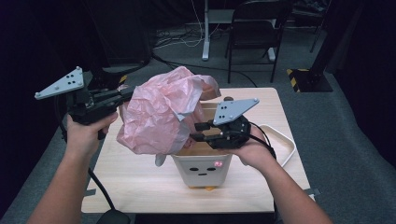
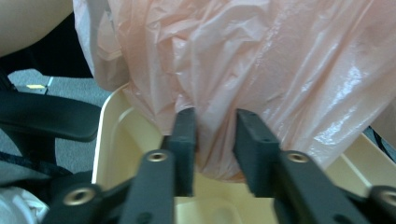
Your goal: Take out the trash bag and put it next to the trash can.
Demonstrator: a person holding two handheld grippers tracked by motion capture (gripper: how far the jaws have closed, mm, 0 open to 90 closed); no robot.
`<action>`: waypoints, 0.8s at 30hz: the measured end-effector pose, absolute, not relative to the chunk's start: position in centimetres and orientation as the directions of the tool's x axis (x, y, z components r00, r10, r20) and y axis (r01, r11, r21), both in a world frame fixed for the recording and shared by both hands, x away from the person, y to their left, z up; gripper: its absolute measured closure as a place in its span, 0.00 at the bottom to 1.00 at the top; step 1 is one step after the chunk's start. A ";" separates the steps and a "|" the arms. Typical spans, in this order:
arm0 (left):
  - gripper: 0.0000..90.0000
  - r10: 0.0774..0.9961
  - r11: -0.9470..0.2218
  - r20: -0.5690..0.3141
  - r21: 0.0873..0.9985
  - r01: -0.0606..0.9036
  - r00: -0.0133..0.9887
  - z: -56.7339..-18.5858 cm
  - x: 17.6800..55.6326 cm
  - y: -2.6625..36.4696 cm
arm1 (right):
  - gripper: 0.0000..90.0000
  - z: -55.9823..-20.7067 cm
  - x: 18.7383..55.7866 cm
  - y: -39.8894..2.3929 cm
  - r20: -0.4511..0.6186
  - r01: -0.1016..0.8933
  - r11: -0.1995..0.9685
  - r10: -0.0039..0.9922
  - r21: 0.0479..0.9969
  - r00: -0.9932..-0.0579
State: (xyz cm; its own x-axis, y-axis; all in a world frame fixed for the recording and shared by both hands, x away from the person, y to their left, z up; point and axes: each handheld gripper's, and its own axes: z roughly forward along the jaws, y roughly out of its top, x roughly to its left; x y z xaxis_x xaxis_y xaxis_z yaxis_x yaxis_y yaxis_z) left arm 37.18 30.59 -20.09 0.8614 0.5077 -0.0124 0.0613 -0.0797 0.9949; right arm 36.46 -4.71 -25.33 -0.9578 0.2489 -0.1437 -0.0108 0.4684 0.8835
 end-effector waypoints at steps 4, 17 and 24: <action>1.00 0.505 -0.082 -0.010 0.995 0.060 0.863 -20.1 37.1 30.5 | 0.91 -25.4 36.4 -4.5 -0.149 -0.016 0.489 0.234 0.872 -0.961; 1.00 0.495 -0.084 -0.006 0.995 0.055 0.869 -19.9 37.3 30.0 | 1.00 -25.0 36.1 -5.3 -0.176 -0.040 0.465 0.254 0.885 -0.951; 1.00 0.488 -0.090 0.002 0.995 0.048 0.873 -19.6 37.3 29.5 | 1.00 -24.6 36.0 -5.8 -0.184 -0.050 0.442 0.265 0.896 -0.947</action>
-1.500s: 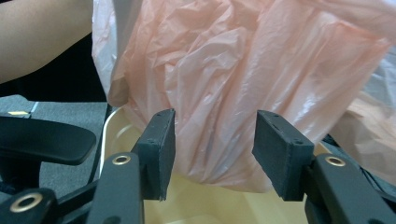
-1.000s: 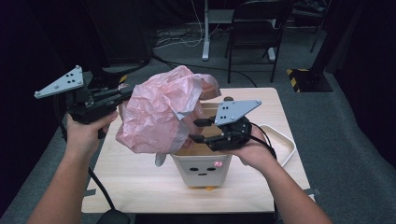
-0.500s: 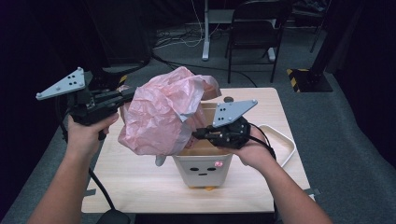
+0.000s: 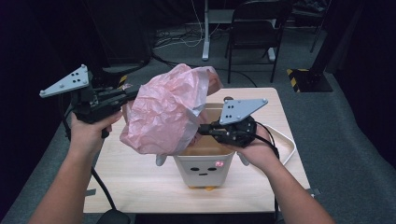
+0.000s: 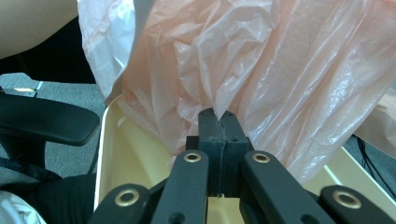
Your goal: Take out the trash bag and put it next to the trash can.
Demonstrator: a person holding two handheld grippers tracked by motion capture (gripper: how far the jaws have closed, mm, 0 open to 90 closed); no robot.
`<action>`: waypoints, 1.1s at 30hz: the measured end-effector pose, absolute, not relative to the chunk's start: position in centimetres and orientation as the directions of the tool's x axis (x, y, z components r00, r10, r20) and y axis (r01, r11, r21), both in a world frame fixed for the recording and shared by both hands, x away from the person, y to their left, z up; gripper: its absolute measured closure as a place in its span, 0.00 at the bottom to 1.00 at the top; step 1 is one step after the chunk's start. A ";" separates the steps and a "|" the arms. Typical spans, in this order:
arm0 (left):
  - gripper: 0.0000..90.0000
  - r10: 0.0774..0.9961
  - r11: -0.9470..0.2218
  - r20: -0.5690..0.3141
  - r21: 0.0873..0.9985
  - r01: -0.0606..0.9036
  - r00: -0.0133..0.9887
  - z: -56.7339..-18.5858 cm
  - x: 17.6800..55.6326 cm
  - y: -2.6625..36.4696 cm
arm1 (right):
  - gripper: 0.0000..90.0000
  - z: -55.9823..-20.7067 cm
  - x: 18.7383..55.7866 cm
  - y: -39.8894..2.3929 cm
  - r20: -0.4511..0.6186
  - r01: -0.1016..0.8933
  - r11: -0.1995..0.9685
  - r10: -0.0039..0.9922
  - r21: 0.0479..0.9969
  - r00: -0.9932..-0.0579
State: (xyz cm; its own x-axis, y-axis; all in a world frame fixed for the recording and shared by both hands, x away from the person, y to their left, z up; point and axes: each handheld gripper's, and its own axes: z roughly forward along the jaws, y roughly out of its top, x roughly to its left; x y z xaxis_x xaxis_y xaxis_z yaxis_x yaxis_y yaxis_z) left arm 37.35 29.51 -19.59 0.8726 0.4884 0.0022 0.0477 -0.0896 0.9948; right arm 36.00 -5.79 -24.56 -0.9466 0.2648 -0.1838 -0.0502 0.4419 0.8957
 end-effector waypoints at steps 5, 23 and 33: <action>1.00 0.483 -0.090 0.003 0.995 0.046 0.875 -19.4 37.5 29.2 | 1.00 -24.2 36.0 -6.1 -0.186 -0.054 0.424 0.278 0.904 -0.943; 1.00 0.481 -0.081 0.039 0.997 0.000 0.876 -17.4 37.0 28.9 | 1.00 -21.2 36.0 -5.9 -0.220 -0.103 0.366 0.295 0.925 -0.930; 1.00 0.505 -0.086 0.058 0.996 -0.016 0.861 -16.5 36.1 30.0 | 1.00 -20.3 36.1 -4.7 -0.234 -0.128 0.350 0.279 0.928 -0.931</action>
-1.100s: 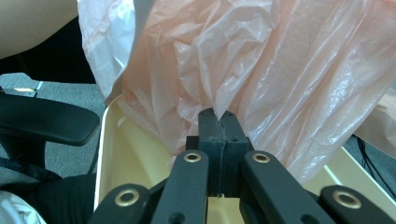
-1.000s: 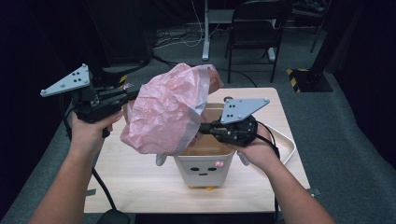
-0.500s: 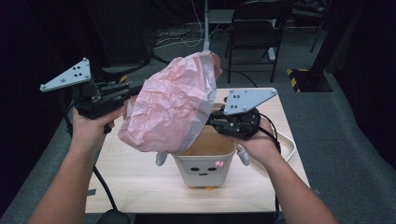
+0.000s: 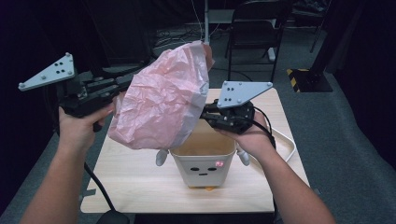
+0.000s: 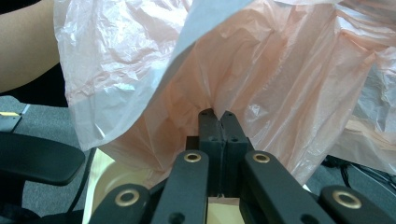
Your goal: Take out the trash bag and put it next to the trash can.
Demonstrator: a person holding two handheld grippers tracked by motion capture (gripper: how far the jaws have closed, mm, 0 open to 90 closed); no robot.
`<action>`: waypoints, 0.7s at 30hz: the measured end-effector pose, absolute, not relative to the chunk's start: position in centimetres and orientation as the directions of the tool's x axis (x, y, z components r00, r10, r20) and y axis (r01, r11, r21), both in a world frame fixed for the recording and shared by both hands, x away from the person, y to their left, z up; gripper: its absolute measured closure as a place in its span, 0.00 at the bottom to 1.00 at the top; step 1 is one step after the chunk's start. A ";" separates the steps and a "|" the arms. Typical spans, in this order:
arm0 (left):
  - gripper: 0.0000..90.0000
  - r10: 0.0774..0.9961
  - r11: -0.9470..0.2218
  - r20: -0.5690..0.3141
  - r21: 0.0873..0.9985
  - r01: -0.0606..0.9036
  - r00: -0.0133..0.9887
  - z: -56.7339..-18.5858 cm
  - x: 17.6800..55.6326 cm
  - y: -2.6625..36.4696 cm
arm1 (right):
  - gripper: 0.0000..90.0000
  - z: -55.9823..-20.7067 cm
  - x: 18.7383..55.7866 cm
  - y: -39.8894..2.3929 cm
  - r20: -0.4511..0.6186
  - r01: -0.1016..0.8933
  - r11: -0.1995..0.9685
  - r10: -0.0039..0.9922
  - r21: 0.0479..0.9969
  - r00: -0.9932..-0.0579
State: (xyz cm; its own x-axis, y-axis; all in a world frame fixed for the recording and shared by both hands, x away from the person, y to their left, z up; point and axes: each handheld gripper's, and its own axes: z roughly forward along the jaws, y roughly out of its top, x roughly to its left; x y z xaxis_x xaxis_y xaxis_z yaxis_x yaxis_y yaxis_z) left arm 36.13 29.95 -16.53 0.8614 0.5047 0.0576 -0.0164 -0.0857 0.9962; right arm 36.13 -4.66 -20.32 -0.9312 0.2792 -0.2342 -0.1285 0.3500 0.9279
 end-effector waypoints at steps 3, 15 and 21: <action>1.00 0.515 -0.085 0.063 0.996 -0.022 0.855 -16.1 35.7 30.4 | 1.00 -20.1 36.1 -4.4 -0.239 -0.137 0.342 0.274 0.930 -0.932; 1.00 0.551 -0.085 0.088 0.995 -0.049 0.830 -14.9 34.2 32.1 | 1.00 -18.7 36.1 -2.1 -0.267 -0.184 0.325 0.234 0.928 -0.935; 1.00 0.565 -0.085 0.091 0.995 -0.052 0.820 -14.7 33.7 32.8 | 1.00 -18.4 36.1 -1.1 -0.272 -0.193 0.324 0.217 0.926 -0.938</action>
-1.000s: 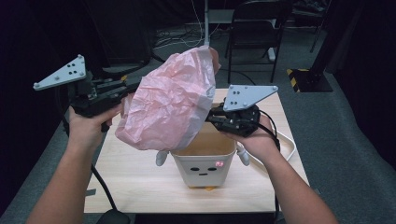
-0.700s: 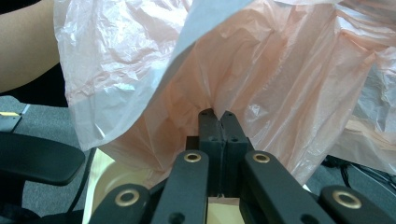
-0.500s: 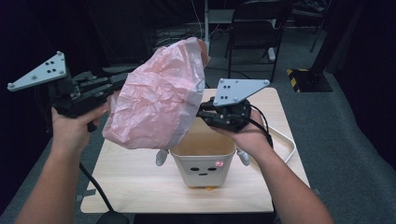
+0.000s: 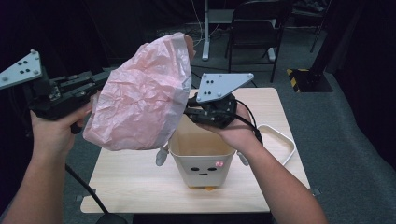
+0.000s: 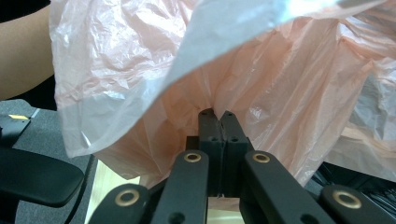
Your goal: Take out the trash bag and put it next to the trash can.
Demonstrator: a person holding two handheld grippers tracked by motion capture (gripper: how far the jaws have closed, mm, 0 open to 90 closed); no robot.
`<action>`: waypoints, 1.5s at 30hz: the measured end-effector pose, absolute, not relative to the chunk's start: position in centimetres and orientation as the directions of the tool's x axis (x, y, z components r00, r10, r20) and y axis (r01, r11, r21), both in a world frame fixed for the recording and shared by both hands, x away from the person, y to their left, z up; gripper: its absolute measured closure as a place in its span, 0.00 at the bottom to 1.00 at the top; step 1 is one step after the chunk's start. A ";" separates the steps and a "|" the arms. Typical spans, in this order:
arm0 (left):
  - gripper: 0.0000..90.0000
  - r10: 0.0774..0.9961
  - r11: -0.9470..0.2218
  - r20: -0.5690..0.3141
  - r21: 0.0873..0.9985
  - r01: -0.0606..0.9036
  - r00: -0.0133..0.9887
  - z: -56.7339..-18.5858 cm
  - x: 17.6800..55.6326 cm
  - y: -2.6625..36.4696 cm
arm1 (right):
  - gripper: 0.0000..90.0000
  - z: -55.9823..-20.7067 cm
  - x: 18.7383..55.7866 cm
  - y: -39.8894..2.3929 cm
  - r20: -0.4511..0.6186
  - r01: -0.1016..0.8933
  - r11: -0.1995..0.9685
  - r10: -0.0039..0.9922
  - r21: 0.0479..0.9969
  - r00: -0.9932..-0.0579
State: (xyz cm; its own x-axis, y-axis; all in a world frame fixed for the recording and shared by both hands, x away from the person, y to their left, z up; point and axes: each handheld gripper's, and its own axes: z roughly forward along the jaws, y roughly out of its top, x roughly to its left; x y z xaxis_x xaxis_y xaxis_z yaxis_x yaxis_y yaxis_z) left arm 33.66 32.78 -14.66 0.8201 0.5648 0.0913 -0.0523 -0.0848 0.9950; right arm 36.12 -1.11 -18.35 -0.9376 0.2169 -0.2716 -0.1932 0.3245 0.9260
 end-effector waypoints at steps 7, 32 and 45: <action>1.00 0.580 -0.084 0.088 0.995 -0.048 0.810 -14.8 33.3 33.6 | 1.00 -18.6 36.5 0.0 -0.267 -0.194 0.325 0.197 0.926 -0.943; 1.00 0.616 -0.069 0.037 0.998 0.007 0.787 -16.7 34.4 35.3 | 1.00 -20.8 37.8 2.3 -0.210 -0.138 0.373 0.160 0.917 -0.965; 1.00 0.637 -0.048 0.003 0.998 0.036 0.771 -17.6 35.3 36.0 | 0.90 -21.2 37.9 2.0 -0.192 -0.110 0.399 0.171 0.910 -0.966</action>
